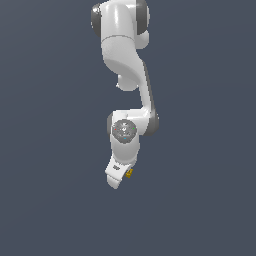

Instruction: Pick up the object and move it to a goal position.

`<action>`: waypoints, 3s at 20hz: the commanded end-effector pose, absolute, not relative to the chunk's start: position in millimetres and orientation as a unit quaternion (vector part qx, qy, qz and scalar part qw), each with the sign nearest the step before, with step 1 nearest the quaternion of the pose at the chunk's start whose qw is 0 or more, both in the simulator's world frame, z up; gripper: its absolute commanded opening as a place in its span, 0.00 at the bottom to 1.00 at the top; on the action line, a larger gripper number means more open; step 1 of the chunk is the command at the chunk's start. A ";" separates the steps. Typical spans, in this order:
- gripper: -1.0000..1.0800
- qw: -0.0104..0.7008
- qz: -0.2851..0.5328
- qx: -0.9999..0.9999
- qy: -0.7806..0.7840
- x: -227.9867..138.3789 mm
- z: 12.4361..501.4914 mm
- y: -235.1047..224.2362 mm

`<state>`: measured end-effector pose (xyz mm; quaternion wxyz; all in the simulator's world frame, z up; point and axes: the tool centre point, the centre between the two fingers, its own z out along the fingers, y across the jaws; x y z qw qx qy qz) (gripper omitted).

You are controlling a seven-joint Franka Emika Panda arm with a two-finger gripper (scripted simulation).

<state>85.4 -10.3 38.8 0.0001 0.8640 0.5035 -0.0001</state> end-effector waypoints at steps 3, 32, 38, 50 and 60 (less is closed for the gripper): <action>0.96 0.000 0.000 0.864 0.504 85.2 22.5 -10.4; 0.00 0.000 0.000 0.864 0.504 67.4 57.0 5.1; 0.00 0.001 -0.001 0.864 0.504 46.3 96.9 22.7; 0.00 0.001 -0.001 0.864 0.504 -7.0 200.9 68.5; 0.00 0.001 -0.001 0.863 0.505 -41.6 274.5 101.5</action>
